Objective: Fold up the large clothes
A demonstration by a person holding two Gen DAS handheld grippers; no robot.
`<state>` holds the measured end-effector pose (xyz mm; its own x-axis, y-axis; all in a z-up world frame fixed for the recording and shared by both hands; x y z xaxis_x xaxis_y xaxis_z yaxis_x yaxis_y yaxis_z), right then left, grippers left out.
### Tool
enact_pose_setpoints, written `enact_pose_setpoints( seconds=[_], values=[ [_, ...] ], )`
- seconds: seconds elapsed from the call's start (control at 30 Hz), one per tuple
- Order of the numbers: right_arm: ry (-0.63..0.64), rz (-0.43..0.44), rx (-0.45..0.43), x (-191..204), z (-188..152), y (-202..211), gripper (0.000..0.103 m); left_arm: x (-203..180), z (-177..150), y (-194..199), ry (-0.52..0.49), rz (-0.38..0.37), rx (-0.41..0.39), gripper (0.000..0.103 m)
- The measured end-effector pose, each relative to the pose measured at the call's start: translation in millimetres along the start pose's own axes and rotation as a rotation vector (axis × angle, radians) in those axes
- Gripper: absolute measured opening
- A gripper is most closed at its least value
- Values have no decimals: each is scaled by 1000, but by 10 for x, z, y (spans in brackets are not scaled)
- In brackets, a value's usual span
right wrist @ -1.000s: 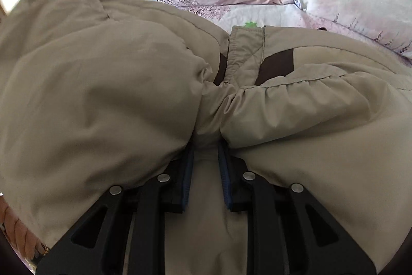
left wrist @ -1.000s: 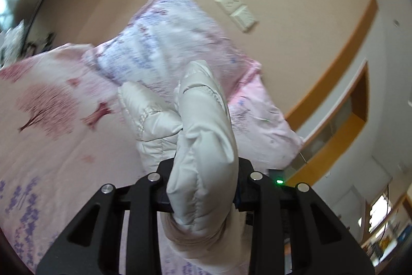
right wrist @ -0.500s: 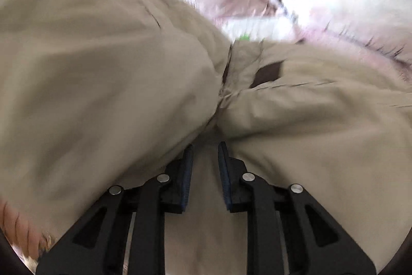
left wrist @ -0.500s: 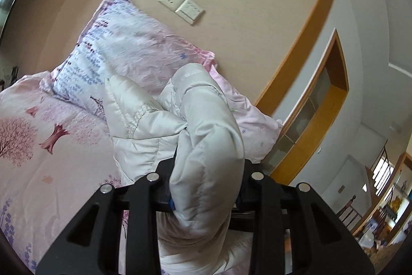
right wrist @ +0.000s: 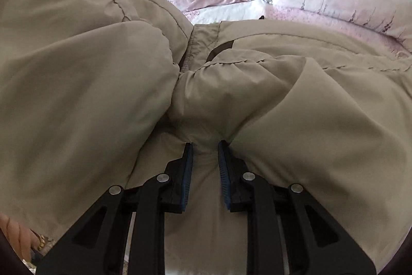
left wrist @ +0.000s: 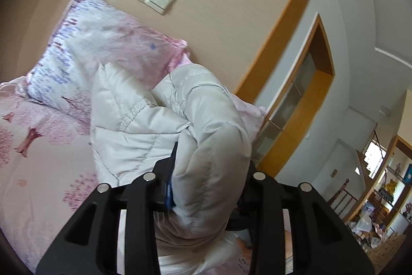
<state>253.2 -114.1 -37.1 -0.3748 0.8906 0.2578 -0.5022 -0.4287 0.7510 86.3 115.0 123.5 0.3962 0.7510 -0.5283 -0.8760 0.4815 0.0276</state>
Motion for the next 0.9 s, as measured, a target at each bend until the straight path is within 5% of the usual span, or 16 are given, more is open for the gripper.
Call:
enact_pose_setpoints(
  seconds=[0.2, 0.37, 0.57, 0.9],
  values=[
    [-25, 36, 1, -77, 17, -37, 21, -256, -151, -301, -13, -80, 67, 37],
    [-59, 74, -69, -212, -61, 338, 22, -430, -279, -491, -22, -125, 111, 37],
    [-122, -45, -252, -669, -281, 1064, 28, -619, -434, -740, -34, -166, 167, 37],
    [-315, -159, -341, -1443, -474, 1425, 34, -1030, -961, -1399, -103, -227, 330, 39]
  ],
)
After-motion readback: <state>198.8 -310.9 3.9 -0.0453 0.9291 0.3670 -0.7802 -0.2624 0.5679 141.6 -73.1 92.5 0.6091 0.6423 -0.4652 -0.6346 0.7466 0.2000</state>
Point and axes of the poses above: each gripper's, at about its wrist camera, not at the fingertips, and y roughly against the way its jaws point, x to its left, z to its top, the point moved 1 cm from there along -y, roughly the way its jaws point, and after that the axes turned 7 degrees about -x, right-handed, at the moved point
